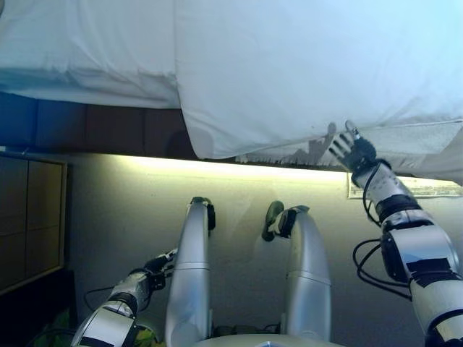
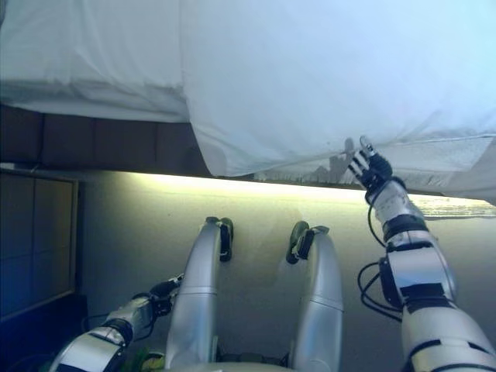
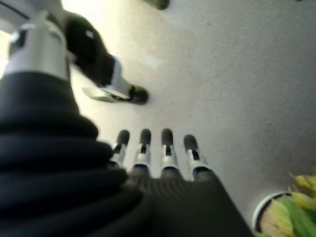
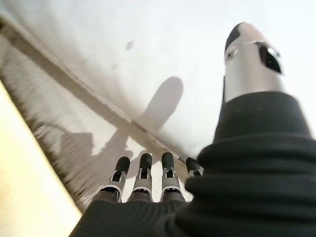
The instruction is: Make the bed neatly
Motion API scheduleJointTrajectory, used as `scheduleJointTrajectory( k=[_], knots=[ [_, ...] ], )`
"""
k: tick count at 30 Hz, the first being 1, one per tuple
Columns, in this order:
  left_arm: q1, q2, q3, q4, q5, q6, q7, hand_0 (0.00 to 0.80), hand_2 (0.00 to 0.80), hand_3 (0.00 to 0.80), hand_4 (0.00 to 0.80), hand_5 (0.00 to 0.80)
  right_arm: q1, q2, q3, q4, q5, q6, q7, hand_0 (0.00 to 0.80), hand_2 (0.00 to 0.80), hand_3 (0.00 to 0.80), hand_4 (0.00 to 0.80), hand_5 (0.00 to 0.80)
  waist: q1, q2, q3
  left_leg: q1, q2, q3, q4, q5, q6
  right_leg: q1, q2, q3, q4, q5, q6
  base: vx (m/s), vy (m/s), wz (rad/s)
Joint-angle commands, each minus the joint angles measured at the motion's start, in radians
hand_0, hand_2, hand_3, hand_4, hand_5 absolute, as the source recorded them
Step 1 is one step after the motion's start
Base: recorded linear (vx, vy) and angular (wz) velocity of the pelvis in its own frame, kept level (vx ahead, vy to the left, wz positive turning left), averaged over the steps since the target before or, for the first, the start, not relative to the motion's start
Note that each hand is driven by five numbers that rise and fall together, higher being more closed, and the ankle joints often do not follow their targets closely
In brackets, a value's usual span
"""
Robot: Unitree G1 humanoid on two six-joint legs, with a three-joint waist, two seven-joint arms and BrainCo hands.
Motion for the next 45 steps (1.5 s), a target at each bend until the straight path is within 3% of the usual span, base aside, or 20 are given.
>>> scheduleJointTrajectory(
  k=[1, 11, 18, 19, 20, 27, 35, 45],
  knots=[
    [0.09, 0.003, -0.06, 0.027, -0.06, -0.03, -0.019, 0.0, 0.0, 0.0, 0.0, 0.0, -0.005, -0.078, 0.001, -0.03, 0.034, -0.014, -0.003, 0.0, 0.0, 0.0, 0.0, 0.0, 0.026, 0.013, -0.025, -0.004, -0.04, 0.071, -0.074, 0.022, 0.122, 0.022, -0.003, 0.032, -0.006, -0.013, -0.038, 0.0, 0.0, 0.0],
    [0.174, 0.037, -0.045, 0.014, -0.027, -0.055, -0.049, 0.0, 0.0, 0.0, 0.0, 0.0, -0.088, -0.165, 0.003, -0.07, 0.011, -0.015, -0.008, 0.0, 0.0, 0.0, 0.0, 0.0, 0.046, 0.004, -0.014, -0.017, -0.031, 0.055, 0.005, 0.023, 0.119, 0.034, -0.017, 0.007, 0.052, -0.021, -0.044, 0.053, -0.014, 0.03],
    [0.216, 0.046, -0.049, 0.021, 0.002, -0.093, -0.071, 0.0, 0.0, 0.0, 0.0, 0.0, -0.064, -0.174, -0.003, -0.088, -0.025, 0.01, 0.053, 0.0, 0.0, 0.0, 0.0, 0.0, 0.052, -0.014, -0.024, 0.036, -0.019, 0.049, 0.008, 0.028, 0.115, 0.101, -0.019, -0.007, 0.036, -0.008, -0.037, 0.049, -0.01, 0.01],
    [0.226, 0.043, -0.05, 0.018, 0.005, -0.102, -0.066, 0.0, 0.0, 0.0, 0.0, 0.0, -0.048, -0.17, -0.004, -0.105, -0.024, -0.012, 0.075, 0.511, 0.511, 0.511, 0.511, 0.511, 0.051, -0.018, -0.026, 0.051, -0.017, 0.05, 0.006, 0.029, 0.114, 0.117, -0.019, -0.009, 0.028, -0.002, -0.033, 0.052, -0.003, 0.0],
    [0.235, 0.041, -0.052, 0.012, 0.009, -0.108, -0.061, 0.0, 0.0, 0.0, 0.0, 0.0, -0.034, -0.165, -0.007, -0.131, -0.013, -0.023, 0.107, 0.8, 0.8, 0.8, 0.8, 0.8, 0.049, -0.022, -0.031, 0.07, -0.014, 0.051, -0.001, 0.03, 0.113, 0.134, -0.019, -0.01, 0.02, 0.001, -0.028, 0.073, -0.001, -0.05],
    [0.261, 0.04, -0.048, 0.01, 0.02, -0.093, -0.049, 0.0, 0.0, 0.0, 0.0, 0.0, 0.052, -0.131, -0.052, -0.157, -0.055, 0.001, 0.184, 0.8, 0.8, 0.8, 0.8, 0.8, 0.042, -0.029, -0.071, 0.211, -0.013, 0.056, -0.09, 0.05, 0.102, 0.26, -0.02, -0.003, -0.064, 0.018, -0.003, 0.081, 0.023, -0.06],
    [0.281, 0.034, -0.033, 0.025, 0.026, -0.098, -0.04, 0.0, 0.0, 0.0, 0.0, 0.0, 0.06, -0.134, -0.06, -0.142, -0.07, -0.013, 0.188, 0.8, 0.8, 0.8, 0.8, 0.8, 0.053, -0.035, -0.119, 0.391, -0.017, 0.056, -0.299, 0.091, 0.079, 0.43, -0.018, -0.001, -0.234, 0.039, 0.006, 0.047, 0.009, 0.06],
    [0.273, 0.055, -0.004, 0.009, 0.019, -0.113, -0.015, 0.0, 0.0, 0.0, 0.0, 0.0, 0.056, -0.158, -0.062, -0.134, -0.071, -0.018, 0.178, 0.8, 0.8, 0.8, 0.8, 0.8, 0.057, -0.027, -0.132, 0.506, -0.02, 0.055, -0.416, 0.124, 0.065, 0.556, -0.018, -0.004, -0.341, 0.057, 0.015, 0.026, 0.005, 0.02]
  ],
)
